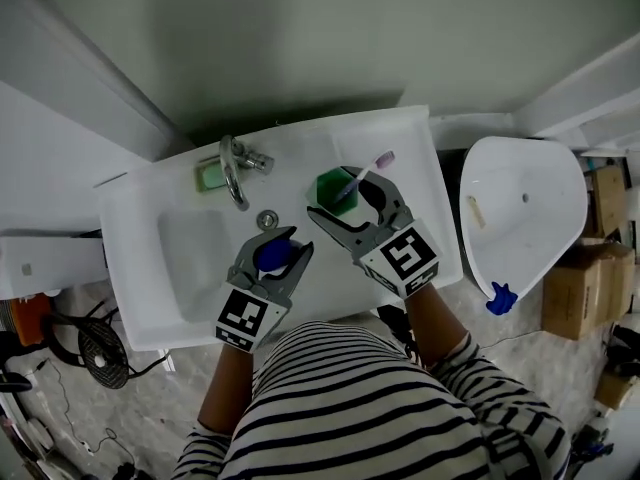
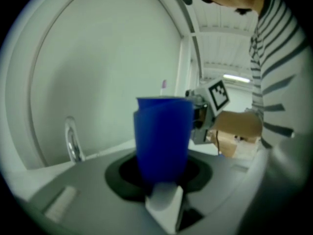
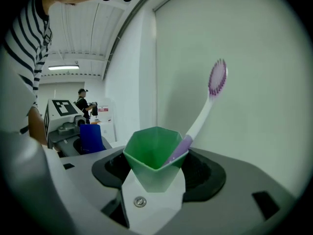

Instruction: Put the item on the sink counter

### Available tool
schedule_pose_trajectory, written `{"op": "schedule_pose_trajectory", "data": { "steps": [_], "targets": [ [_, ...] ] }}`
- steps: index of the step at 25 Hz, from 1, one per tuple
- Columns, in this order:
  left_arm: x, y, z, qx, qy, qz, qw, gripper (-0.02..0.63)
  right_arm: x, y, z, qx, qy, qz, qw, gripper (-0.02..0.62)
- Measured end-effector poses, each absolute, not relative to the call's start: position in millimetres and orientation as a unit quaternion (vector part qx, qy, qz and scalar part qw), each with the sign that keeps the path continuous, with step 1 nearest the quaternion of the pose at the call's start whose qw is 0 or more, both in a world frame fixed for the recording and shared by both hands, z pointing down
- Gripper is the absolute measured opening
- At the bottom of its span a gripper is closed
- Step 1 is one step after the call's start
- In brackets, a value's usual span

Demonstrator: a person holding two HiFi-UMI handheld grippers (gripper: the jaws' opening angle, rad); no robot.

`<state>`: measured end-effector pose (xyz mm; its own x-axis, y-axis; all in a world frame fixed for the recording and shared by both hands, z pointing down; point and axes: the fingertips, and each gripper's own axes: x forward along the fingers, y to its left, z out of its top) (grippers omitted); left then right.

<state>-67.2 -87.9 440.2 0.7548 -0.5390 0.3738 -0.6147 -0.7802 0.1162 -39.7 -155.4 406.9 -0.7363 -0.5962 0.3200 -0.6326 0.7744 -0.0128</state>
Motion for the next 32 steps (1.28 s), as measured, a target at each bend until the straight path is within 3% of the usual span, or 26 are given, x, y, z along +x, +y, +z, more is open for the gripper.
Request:
{"op": "schedule_pose_trajectory", "data": {
  "steps": [32],
  "targets": [
    [-85.4, -127.0, 502.3, 0.92, -0.324, 0.165, 0.145, 0.137, -84.5, -294.5, 565.2, 0.43, -0.873, 0.08, 0.215, 0.311]
  ]
}}
